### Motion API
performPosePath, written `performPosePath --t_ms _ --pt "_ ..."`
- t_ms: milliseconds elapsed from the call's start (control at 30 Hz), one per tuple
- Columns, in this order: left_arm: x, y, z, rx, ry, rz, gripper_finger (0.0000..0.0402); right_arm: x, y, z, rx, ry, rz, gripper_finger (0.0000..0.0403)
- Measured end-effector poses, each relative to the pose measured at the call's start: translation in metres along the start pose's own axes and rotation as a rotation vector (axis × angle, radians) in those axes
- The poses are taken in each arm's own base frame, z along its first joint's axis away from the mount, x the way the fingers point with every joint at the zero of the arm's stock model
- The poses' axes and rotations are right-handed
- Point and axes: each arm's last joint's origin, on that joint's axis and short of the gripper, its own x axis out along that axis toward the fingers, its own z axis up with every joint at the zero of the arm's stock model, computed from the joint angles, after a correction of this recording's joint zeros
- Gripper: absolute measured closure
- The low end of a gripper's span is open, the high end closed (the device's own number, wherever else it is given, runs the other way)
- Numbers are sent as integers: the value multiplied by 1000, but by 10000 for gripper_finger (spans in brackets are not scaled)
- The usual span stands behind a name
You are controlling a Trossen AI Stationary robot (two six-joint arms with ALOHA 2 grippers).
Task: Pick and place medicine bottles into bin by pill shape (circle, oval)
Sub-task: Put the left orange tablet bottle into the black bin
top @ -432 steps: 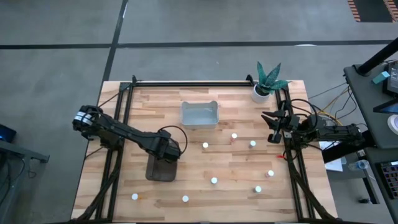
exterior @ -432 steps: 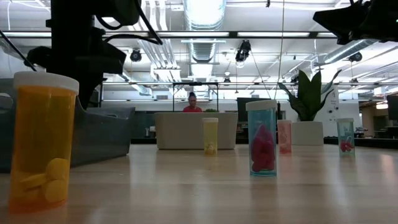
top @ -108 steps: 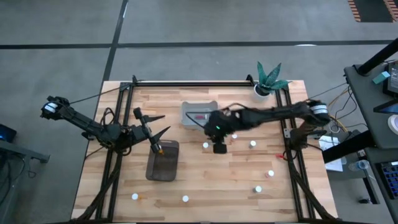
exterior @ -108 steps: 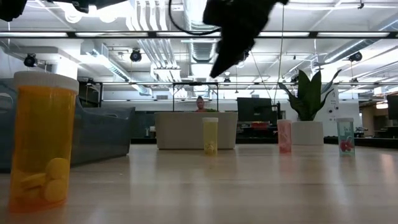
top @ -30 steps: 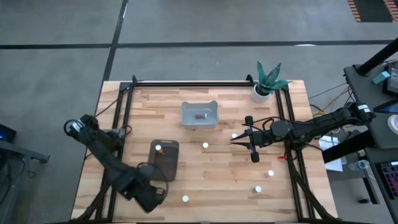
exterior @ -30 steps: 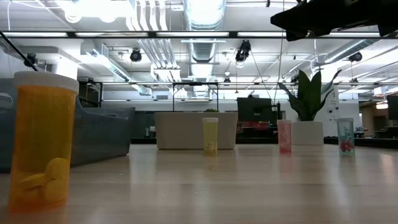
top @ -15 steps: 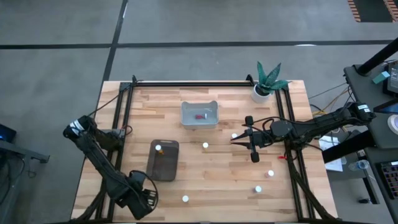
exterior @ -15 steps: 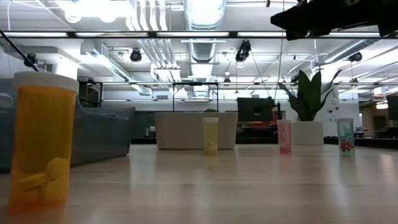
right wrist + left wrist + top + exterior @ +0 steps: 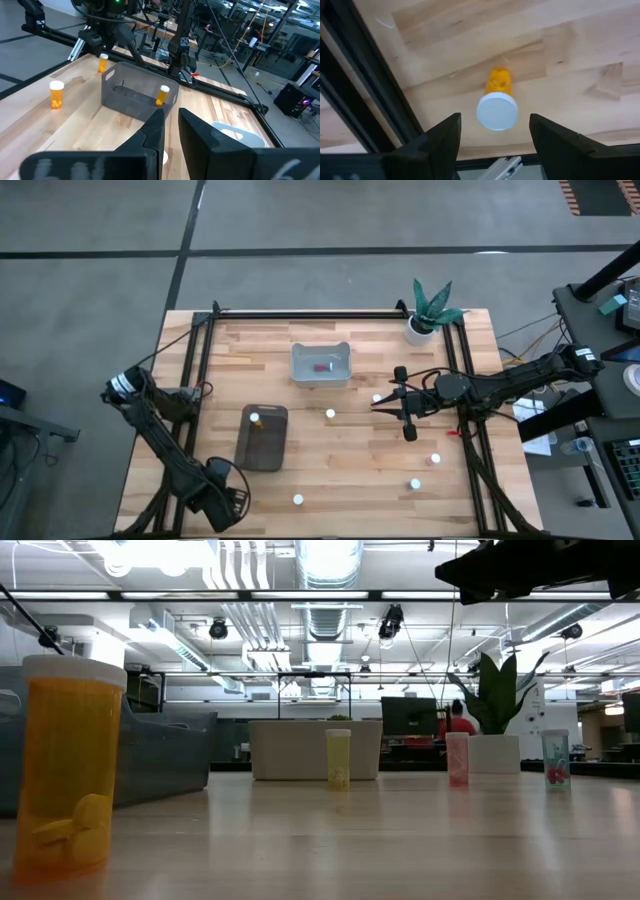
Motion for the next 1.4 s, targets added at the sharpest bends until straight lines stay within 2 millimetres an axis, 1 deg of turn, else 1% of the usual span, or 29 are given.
performPosePath --t_ms 167,400,800,933,1033,1100,1167,1300,1400 --pt "7 2 -1 6 -14 11 182 0 0 0 0 0 0 355" --pt "9 1 0 5 -41 -1 189 0 0 0 -2 0 0 355" --pt "9 1 1 4 -43 -1 274 0 0 0 -4 0 0 355" --pt "9 1 1 4 -43 -1 294 0 0 0 -4 0 0 355" --pt "6 2 1 5 -37 -8 299 0 0 0 -4 0 0 355" --pt "0 1 1 15 -21 -19 300 0 0 0 -4 1 0 355" --pt "-11 -1 0 58 25 -40 300 0 0 0 -4 1 0 355" --pt "-43 -7 0 121 113 -123 301 0 0 0 -5 1 0 355" --pt "-69 -19 6 182 105 -248 302 0 0 0 -8 2 0 355"
